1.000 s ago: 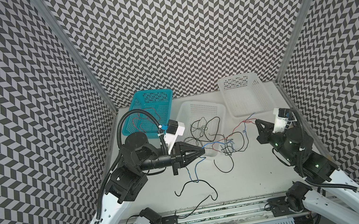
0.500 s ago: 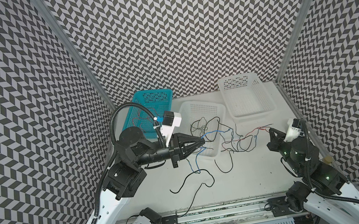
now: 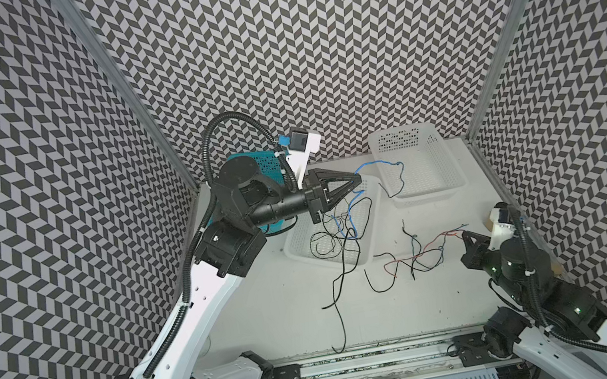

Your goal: Untangle the cables

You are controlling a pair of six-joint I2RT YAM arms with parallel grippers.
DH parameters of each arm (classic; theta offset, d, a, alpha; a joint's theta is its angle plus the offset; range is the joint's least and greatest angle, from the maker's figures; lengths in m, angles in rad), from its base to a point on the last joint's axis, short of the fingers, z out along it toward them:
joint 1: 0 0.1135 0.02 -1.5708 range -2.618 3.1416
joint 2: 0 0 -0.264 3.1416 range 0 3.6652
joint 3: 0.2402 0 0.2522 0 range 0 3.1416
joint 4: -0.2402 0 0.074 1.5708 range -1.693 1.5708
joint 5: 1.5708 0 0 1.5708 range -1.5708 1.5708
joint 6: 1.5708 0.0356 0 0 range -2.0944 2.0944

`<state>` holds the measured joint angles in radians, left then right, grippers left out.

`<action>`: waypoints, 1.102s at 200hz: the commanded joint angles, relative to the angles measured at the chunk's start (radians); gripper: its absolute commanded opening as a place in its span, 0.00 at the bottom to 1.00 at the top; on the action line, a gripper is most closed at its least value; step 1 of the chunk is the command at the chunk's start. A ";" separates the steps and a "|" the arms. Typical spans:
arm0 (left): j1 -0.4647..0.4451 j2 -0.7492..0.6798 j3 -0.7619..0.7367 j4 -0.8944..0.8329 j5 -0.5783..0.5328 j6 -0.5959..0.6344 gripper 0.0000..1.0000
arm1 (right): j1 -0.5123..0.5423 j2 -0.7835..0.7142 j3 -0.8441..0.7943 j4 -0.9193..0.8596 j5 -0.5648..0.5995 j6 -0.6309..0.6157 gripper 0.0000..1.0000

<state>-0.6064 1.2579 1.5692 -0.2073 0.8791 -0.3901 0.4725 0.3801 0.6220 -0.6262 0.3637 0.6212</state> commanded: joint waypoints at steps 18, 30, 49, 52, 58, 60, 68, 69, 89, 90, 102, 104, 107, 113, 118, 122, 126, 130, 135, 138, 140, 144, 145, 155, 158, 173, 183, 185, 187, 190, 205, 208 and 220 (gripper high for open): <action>-0.030 0.069 0.018 0.072 -0.033 -0.039 0.00 | -0.002 0.093 0.025 0.015 -0.207 -0.102 0.37; -0.035 0.084 0.025 0.089 -0.035 -0.044 0.00 | -0.002 0.097 0.028 0.057 -0.263 -0.121 0.46; -0.039 0.104 0.045 0.099 -0.036 -0.044 0.00 | -0.002 0.087 0.029 0.161 -0.404 -0.182 0.56; -0.039 0.106 0.046 0.100 -0.036 -0.044 0.00 | -0.002 0.084 0.025 0.186 -0.433 -0.191 0.57; -0.041 0.111 0.049 0.104 -0.035 -0.044 0.00 | -0.002 0.082 0.012 0.243 -0.493 -0.203 0.59; -0.041 0.111 0.050 0.104 -0.034 -0.044 0.00 | -0.002 0.082 0.007 0.262 -0.513 -0.207 0.59; -0.044 0.116 0.054 0.106 -0.033 -0.044 0.00 | -0.001 0.091 -0.010 0.342 -0.591 -0.222 0.61; -0.044 0.115 0.054 0.106 -0.033 -0.044 0.00 | 0.000 0.091 -0.012 0.351 -0.599 -0.223 0.61; -0.058 0.112 0.046 0.116 -0.035 -0.044 0.00 | 0.011 0.151 -0.048 0.518 -0.715 -0.240 0.63; -0.059 0.111 0.046 0.116 -0.035 -0.044 0.00 | 0.012 0.155 -0.049 0.527 -0.718 -0.240 0.63; -0.065 0.103 0.039 0.122 -0.044 -0.044 0.00 | 0.036 0.200 -0.068 0.628 -0.744 -0.251 0.64; -0.065 0.101 0.038 0.124 -0.044 -0.044 0.00 | 0.041 0.208 -0.072 0.643 -0.743 -0.252 0.64; -0.067 0.099 0.037 0.126 -0.044 -0.044 0.00 | 0.051 0.219 -0.077 0.667 -0.741 -0.254 0.64; -0.070 0.097 0.036 0.127 -0.048 -0.044 0.00 | 0.075 0.241 -0.084 0.718 -0.741 -0.259 0.64; -0.072 0.092 0.035 0.127 -0.051 -0.044 0.00 | 0.102 0.260 -0.086 0.758 -0.737 -0.270 0.64; -0.073 0.088 0.034 0.128 -0.054 -0.043 0.00 | 0.127 0.276 -0.087 0.785 -0.722 -0.279 0.64; -0.076 0.086 0.033 0.129 -0.056 -0.044 0.00 | 0.155 0.292 -0.085 0.807 -0.698 -0.292 0.64; -0.078 0.083 0.031 0.131 -0.058 -0.064 0.00 | 0.186 0.307 -0.083 0.828 -0.671 -0.310 0.65; -0.081 0.080 0.030 0.135 -0.062 -0.068 0.00 | 0.223 0.329 -0.078 0.853 -0.640 -0.333 0.65; -0.083 0.079 0.028 0.136 -0.062 -0.069 0.00 | 0.242 0.343 -0.075 0.869 -0.625 -0.346 0.65; -0.085 0.079 0.028 0.138 -0.063 -0.071 0.00 | 0.254 0.354 -0.074 0.881 -0.618 -0.352 0.65; -0.086 0.077 0.028 0.138 -0.063 -0.072 0.00 | 0.274 0.375 -0.070 0.907 -0.603 -0.364 0.65; -0.087 0.077 0.028 0.139 -0.062 -0.072 0.00 | 0.278 0.381 -0.069 0.912 -0.601 -0.366 0.65; -0.094 0.078 0.030 0.141 -0.063 -0.075 0.00 | 0.305 0.434 -0.052 0.954 -0.570 -0.374 0.65; -0.096 0.077 0.031 0.141 -0.064 -0.075 0.00 | 0.308 0.451 -0.047 0.963 -0.559 -0.372 0.65; -0.101 0.074 0.031 0.140 -0.063 -0.075 0.00 | 0.313 0.529 -0.032 0.997 -0.487 -0.368 0.64; -0.103 0.070 0.030 0.140 -0.063 -0.075 0.00 | 0.312 0.573 -0.031 1.035 -0.454 -0.375 0.63; -0.104 0.068 0.028 0.140 -0.063 -0.075 0.00 | 0.313 0.581 -0.031 1.040 -0.446 -0.376 0.63; -0.103 0.068 0.029 0.140 -0.063 -0.075 0.00 | 0.313 0.588 -0.031 1.043 -0.433 -0.375 0.63; -0.104 0.065 0.027 0.140 -0.064 -0.075 0.00 | 0.314 0.600 -0.029 1.047 -0.414 -0.374 0.62; -0.104 0.049 0.016 0.137 -0.066 -0.069 0.00 | 0.316 0.630 -0.028 1.063 -0.352 -0.382 0.58; -0.103 0.047 0.013 0.137 -0.066 -0.067 0.00 | 0.316 0.634 -0.030 1.069 -0.340 -0.382 0.56; -0.103 0.033 0.002 0.134 -0.068 -0.060 0.00 | 0.316 0.643 -0.036 1.087 -0.317 -0.384 0.35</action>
<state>-0.7044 1.3411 1.5707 -0.1108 0.8177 -0.4511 0.7818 1.0122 0.5655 0.3176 -0.0746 0.2707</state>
